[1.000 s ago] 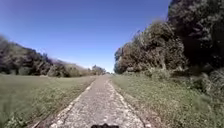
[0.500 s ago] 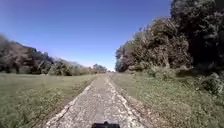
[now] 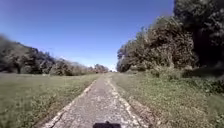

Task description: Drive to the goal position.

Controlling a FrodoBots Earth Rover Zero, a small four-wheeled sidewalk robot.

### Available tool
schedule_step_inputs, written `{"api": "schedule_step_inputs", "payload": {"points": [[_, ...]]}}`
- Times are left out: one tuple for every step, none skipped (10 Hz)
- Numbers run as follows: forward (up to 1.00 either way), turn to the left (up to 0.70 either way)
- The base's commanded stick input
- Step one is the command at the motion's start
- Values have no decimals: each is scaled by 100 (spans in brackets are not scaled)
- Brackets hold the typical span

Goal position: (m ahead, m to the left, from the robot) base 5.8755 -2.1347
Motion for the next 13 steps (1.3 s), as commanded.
{"api": "schedule_step_inputs", "payload": {"points": [[50, 0], [50, 7], [50, 25], [50, 27], [50, 19], [50, 0], [50, 0], [50, 0], [50, 0], [50, 0], [50, 0], [50, 0], [50, 13]]}}
